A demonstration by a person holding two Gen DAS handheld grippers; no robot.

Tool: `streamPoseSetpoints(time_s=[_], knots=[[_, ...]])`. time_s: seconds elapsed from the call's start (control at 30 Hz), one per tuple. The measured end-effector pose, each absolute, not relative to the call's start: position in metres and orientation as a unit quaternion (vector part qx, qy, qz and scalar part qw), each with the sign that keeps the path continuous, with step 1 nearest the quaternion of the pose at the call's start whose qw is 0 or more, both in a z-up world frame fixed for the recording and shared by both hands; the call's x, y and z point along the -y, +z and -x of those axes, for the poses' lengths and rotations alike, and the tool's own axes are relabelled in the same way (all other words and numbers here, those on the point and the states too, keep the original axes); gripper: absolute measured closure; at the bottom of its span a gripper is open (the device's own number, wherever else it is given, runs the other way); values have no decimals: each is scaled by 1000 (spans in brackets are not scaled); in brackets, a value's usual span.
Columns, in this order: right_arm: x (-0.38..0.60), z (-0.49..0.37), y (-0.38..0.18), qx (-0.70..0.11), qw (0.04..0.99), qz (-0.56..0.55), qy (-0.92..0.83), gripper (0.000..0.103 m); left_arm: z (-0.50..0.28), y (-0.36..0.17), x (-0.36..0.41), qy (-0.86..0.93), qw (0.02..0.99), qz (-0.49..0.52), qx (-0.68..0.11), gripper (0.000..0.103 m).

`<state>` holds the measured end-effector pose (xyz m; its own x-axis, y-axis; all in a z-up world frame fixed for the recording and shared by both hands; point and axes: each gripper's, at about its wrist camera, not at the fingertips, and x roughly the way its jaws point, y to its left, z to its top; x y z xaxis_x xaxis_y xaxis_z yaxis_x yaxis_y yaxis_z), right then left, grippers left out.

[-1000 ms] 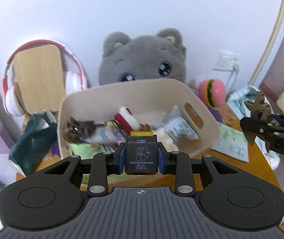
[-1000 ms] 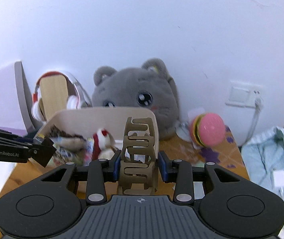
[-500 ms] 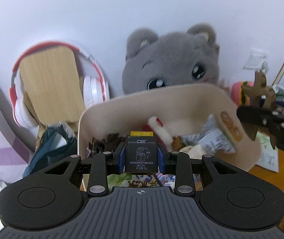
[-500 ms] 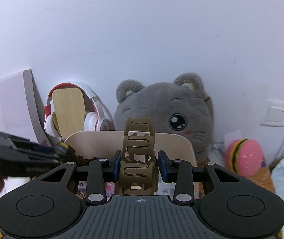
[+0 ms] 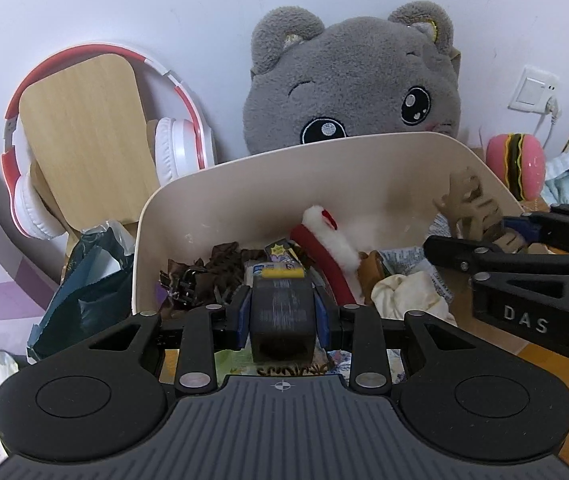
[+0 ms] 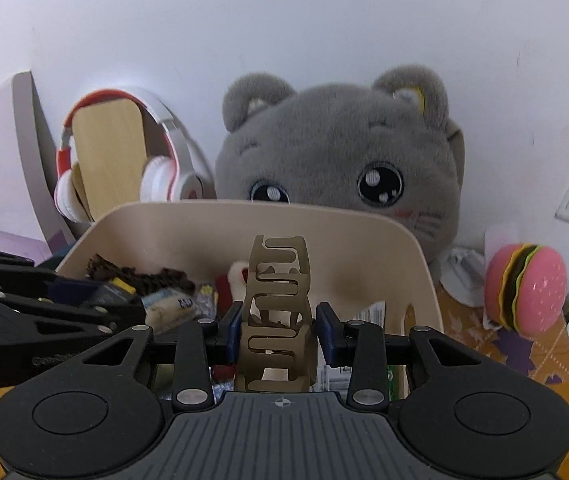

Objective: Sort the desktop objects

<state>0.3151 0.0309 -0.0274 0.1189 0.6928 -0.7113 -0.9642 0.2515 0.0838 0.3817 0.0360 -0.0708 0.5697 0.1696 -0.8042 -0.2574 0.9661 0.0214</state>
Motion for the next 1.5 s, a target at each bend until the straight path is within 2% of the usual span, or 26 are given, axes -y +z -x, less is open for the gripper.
streamPoseSetpoints(time_s=[0.03,0.1,0.17,0.33,0.4,0.53,0.83,1.13,1.5], knots=[[-31,-317,-29,-336,718,204,574,58,-383,-70,-35,122,884,49,-449,61],[-29,-320,-29,-337,721,198,572,55,-382,-69,-34,130,887,44,-440,31],[-27,-322,-27,-333,723,196,573,50,-379,-66,-34,139,896,38,-419,25],[-19,-327,-14,-317,732,180,576,24,-376,-58,-38,154,896,51,-414,24],[-16,-330,-8,-318,736,170,573,21,-373,-54,-39,156,896,52,-412,24],[-9,-332,2,-322,741,152,570,9,-365,-47,-40,160,897,50,-409,24],[6,-315,17,-311,747,161,565,0,-341,-29,-41,167,896,54,-408,24],[31,-291,42,-291,755,172,562,0,-298,5,-34,151,898,50,-409,24],[87,-257,69,-308,756,166,552,0,-219,39,-12,130,902,32,-410,24]])
